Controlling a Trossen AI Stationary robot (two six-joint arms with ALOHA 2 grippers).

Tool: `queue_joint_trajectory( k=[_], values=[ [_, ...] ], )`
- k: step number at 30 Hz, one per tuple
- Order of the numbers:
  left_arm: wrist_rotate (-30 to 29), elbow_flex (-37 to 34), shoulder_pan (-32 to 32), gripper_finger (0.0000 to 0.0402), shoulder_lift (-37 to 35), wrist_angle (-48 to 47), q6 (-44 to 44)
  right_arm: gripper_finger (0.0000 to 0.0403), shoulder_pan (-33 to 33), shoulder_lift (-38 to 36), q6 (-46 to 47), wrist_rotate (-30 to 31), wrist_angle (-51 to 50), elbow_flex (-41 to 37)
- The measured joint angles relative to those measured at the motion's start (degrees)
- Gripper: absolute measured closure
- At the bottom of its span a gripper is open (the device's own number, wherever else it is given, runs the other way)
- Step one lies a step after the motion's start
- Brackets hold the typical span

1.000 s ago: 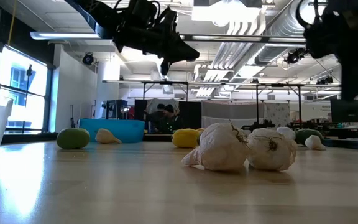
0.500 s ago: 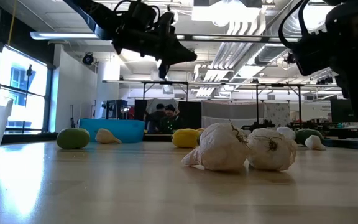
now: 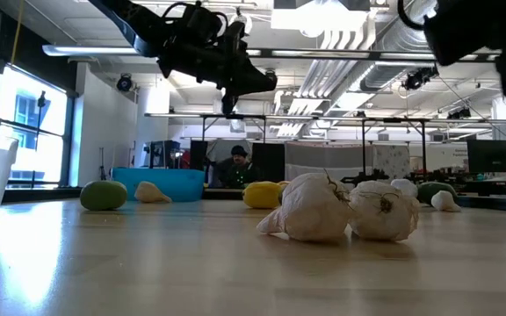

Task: Sort produce into baskets
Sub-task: Adjust the red bin

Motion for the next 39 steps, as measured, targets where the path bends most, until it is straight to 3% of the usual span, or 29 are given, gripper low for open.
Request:
queue_joint_trajectory(
  k=[7, 11, 14, 19, 27, 34, 39],
  values=[
    [5.75, 0.00, 1.32, 0.0401, 0.00, 0.00, 0.64, 0.0403, 3.88, -0.06, 21.51, 0.69, -7.59, 3.95],
    [6.08, 0.00, 2.06, 0.0401, 0.00, -0.02, 2.44, 0.0403, 5.08, 0.18, 35.85, 3.24, -9.03, 1.52],
    [6.12, 0.00, 2.65, 0.0401, 0.00, 0.00, 2.84, 0.0403, 5.13, 0.25, 40.03, 5.18, -8.08, -1.31],
    [6.96, 0.00, 3.43, 0.0401, 0.00, 0.00, 3.33, 0.0403, 3.76, 0.22, 39.01, 9.26, -6.85, -3.88],
    [6.91, 0.00, 3.91, 0.0401, 0.00, -0.02, 4.37, 0.0403, -0.90, 0.23, 28.85, 10.59, -2.48, -6.66],
    [6.61, 0.00, 4.04, 0.0401, 0.00, 0.00, 4.44, 0.0403, -3.24, 0.22, 15.70, 11.16, 2.99, -6.67],
    [6.48, 0.00, 4.66, 0.0401, 0.00, 0.00, 4.33, 0.0403, -3.27, -0.05, 14.01, 10.57, 2.34, -3.36]
  ],
)
